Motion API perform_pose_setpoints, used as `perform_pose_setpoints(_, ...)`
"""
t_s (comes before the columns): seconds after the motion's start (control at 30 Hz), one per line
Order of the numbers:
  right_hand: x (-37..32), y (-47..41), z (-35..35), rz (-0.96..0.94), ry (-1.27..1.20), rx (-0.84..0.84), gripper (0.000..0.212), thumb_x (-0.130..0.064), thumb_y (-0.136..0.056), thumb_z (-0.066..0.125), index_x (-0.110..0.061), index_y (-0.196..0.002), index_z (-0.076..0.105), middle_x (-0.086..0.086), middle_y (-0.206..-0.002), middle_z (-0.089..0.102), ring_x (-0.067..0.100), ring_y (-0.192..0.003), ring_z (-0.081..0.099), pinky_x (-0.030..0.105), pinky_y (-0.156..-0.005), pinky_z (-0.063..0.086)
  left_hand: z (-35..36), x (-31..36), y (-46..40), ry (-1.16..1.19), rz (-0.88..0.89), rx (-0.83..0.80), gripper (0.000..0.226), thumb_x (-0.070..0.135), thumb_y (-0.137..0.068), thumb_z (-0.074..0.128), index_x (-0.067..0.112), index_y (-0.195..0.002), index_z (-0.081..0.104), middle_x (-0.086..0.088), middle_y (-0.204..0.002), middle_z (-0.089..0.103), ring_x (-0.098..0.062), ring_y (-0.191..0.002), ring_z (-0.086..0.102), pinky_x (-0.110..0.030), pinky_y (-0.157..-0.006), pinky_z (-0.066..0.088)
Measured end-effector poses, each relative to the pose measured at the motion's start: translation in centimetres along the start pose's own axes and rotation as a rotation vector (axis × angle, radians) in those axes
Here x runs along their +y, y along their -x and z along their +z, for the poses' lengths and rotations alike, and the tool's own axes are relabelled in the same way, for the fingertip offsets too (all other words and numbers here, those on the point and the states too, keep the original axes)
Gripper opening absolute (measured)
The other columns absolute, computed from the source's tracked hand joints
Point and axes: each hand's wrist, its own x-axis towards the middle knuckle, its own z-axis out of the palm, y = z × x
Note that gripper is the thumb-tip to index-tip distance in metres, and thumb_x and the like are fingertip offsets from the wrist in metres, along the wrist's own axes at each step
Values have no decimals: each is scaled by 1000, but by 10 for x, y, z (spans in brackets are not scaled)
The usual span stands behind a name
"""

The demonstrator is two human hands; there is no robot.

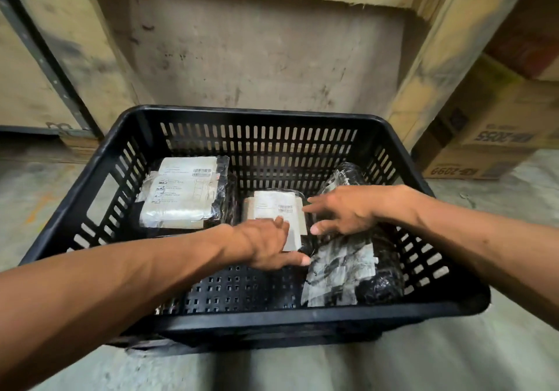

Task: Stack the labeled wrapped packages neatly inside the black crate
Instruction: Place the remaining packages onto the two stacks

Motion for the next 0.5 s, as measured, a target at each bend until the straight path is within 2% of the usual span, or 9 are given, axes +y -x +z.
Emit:
perform_pose_setpoints(0.07, 2, 23, -9, -41, -45, 2, 73, -68, -96, 52, -36, -160, 38, -2, -167, 38, 23, -150, 42, 47, -124, 32, -2, 15, 13, 197, 101, -11, 108, 89, -83, 27, 13, -159, 22, -14, -165, 30, -32, -146, 39, -54, -118, 34)
perform_pose_setpoints(0.13, 5, 47, -13, -78, -100, -29, 70, -68, -89, 65, -42, -153, 50, -9, -161, 48, 17, -145, 48, 43, -123, 35, -2, 26, 21, 315, 173, -47, 100, 89, -83, 33, 16, -153, 35, -13, -154, 48, -30, -135, 51, -53, -114, 41)
perform_pose_setpoints(0.27, 14, 82, -16, -91, -156, -94, 66, -61, -76, 83, -49, -138, 63, -26, -153, 51, 3, -143, 47, 33, -124, 30, -8, 44, 25, 388, 240, -88, 102, 90, -80, 36, 15, -149, 44, -13, -142, 59, -29, -125, 60, -52, -110, 45)
perform_pose_setpoints(0.33, 19, 92, -16, -90, -159, -112, 63, -57, -74, 86, -51, -134, 67, -29, -153, 50, 1, -144, 45, 32, -125, 29, -15, 54, 25, 402, 224, -70, 104, 93, -77, 33, 17, -147, 49, -8, -127, 66, -25, -114, 64, -50, -104, 49)
perform_pose_setpoints(0.37, 21, 95, -16, -84, -160, -121, 63, -54, -73, 88, -50, -133, 68, -29, -153, 50, 2, -145, 44, 33, -125, 28, -18, 58, 24, 419, 214, -57, 104, 95, -76, 31, 17, -141, 55, -4, -117, 69, -24, -109, 66, -49, -101, 51)
perform_pose_setpoints(0.43, 21, 96, -14, -73, -128, -131, 63, -51, -73, 89, -47, -133, 69, -26, -154, 50, 4, -147, 42, 35, -125, 29, -21, 67, 21, 469, 201, -44, 98, 96, -75, 31, 14, -114, 67, -2, -95, 71, -23, -95, 69, -47, -92, 54)
perform_pose_setpoints(0.5, 19, 92, -10, -88, -40, -129, 59, -48, -77, 87, -45, -133, 70, -22, -154, 52, 7, -147, 44, 36, -124, 31, -20, 76, 16, 493, 174, -46, 90, 96, -74, 33, 13, -89, 64, -2, -77, 68, -19, -77, 66, -42, -84, 54)
